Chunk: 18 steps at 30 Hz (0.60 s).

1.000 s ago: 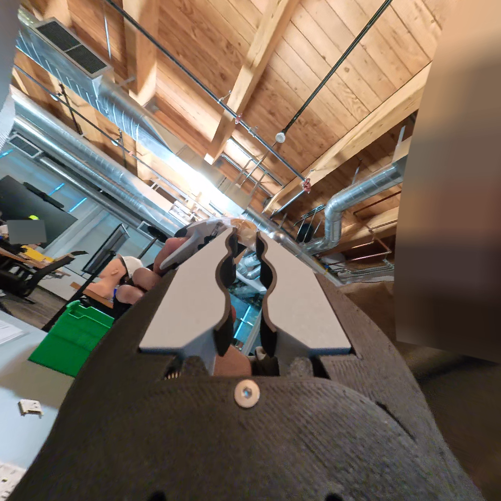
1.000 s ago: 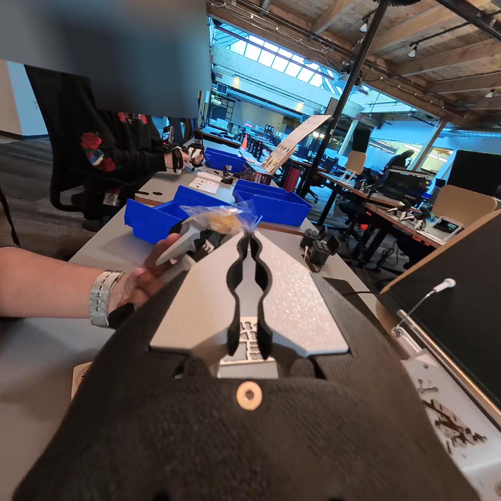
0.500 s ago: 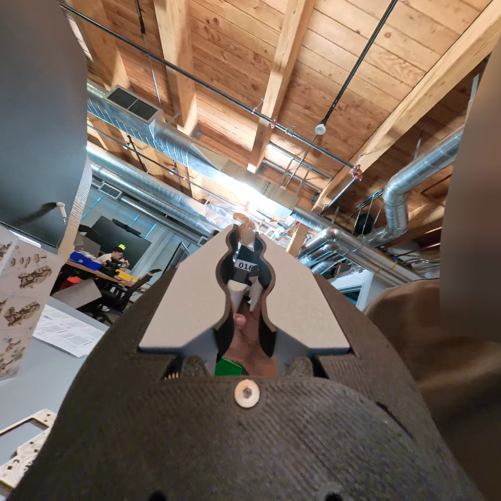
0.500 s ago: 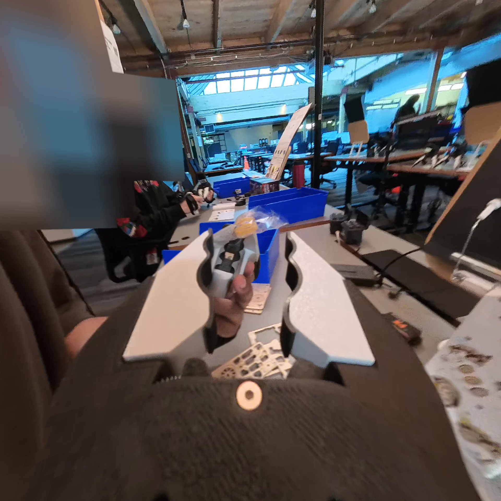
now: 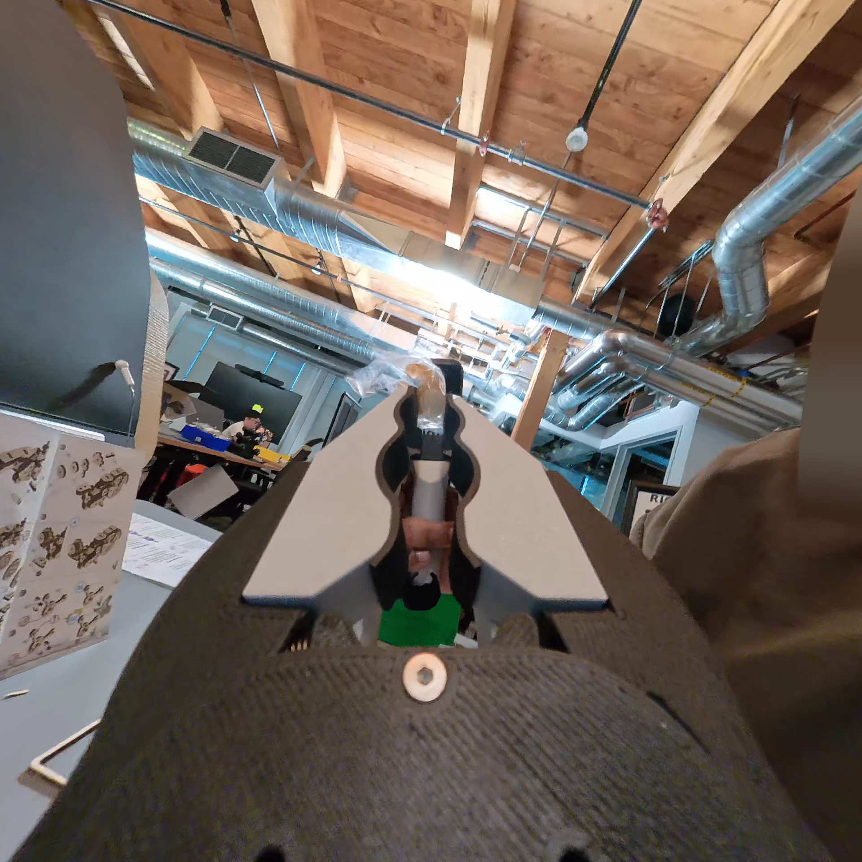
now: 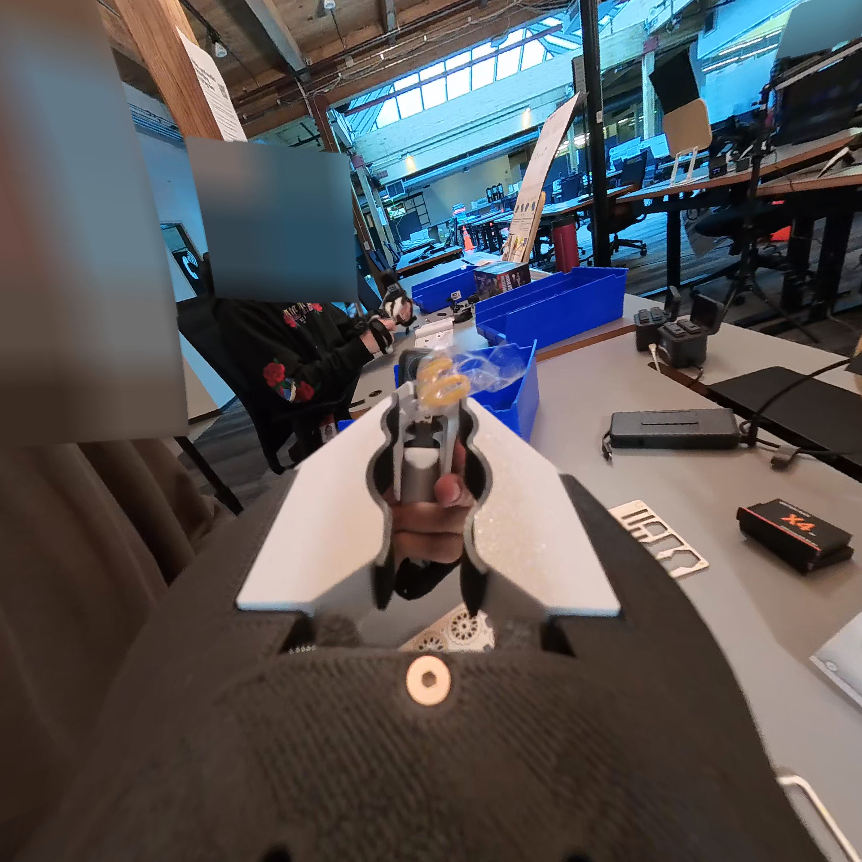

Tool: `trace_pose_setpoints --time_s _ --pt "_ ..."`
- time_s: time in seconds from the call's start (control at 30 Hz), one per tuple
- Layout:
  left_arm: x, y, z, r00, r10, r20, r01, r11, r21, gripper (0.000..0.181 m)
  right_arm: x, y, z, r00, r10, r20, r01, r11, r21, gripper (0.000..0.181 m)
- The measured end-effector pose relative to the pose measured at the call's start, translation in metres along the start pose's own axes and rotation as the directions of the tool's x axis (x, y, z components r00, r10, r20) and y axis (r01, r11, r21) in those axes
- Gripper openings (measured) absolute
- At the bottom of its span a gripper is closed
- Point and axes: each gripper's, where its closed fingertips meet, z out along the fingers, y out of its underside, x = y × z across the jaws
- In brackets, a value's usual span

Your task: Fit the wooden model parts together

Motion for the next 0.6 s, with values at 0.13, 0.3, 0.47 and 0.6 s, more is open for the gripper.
trace_pose_setpoints --time_s 0.13,0.3,0.47,0.6 --pt "0.001 0.001 0.001 1.0 0.015 -0.009 -0.016 0.999 -0.029 0.009 -0.002 -0.001 -0.001 1.0 0.015 0.018 -0.015 1.0 0.015 0.022" --pt "0.0 -0.001 -0.002 1.0 -0.005 -0.018 0.004 1.0 -0.021 0.009 -0.004 -0.001 0.0 1.0 -0.009 0.01 0.009 1.0 0.009 0.017" --pt "0.002 -0.005 -0.004 0.999 -0.023 -0.031 0.024 1.0 0.004 0.009 -0.003 -0.003 -0.001 0.999 -0.037 -0.012 0.037 0.999 0.012 0.012" --pt "0.0 -0.01 -0.006 0.999 -0.043 -0.031 0.044 0.998 0.036 0.009 -0.002 -0.006 -0.005 0.999 -0.041 -0.022 0.042 0.999 0.027 0.009"
